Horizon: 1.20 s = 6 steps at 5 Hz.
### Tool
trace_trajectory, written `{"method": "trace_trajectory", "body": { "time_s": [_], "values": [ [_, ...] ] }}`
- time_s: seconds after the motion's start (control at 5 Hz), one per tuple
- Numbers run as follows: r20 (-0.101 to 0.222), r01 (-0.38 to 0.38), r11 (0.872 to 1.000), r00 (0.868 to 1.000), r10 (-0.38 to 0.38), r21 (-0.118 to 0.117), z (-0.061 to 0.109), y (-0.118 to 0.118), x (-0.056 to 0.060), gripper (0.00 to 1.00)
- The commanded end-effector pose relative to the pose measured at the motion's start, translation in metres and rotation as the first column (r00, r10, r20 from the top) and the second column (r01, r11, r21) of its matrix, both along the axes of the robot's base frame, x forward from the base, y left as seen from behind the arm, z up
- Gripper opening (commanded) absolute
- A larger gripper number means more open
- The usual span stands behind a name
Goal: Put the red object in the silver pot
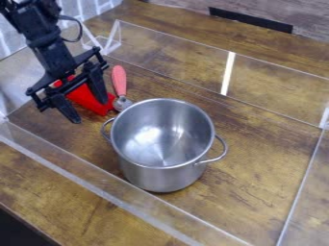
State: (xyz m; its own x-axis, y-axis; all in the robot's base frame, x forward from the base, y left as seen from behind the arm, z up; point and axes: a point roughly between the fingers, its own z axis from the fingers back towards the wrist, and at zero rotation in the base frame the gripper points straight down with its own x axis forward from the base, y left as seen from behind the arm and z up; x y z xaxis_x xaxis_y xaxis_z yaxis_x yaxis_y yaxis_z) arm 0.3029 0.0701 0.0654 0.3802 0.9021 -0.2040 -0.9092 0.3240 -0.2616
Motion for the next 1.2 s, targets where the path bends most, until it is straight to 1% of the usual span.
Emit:
{"method": "trace_trajectory", "body": {
  "time_s": [0.0,0.2,0.4,0.6,0.8,1.0],
  "values": [
    [0.038,0.043,0.999,0.998,-0.044,0.030,0.016,-0.005,0.008,0.00],
    [0.052,0.084,0.995,0.995,-0.087,0.059,0.038,-0.013,0.015,0.00],
    [0.058,0.197,0.976,0.978,-0.202,0.090,0.064,-0.044,0.031,0.00],
    [0.066,0.363,0.927,0.927,-0.370,0.092,0.077,-0.089,0.052,0.00],
    [0.073,0.444,0.893,0.891,-0.449,0.079,0.086,-0.119,0.054,0.00],
    [0.070,0.452,0.888,0.886,-0.458,0.088,0.087,-0.111,0.043,0.00]
  ]
}}
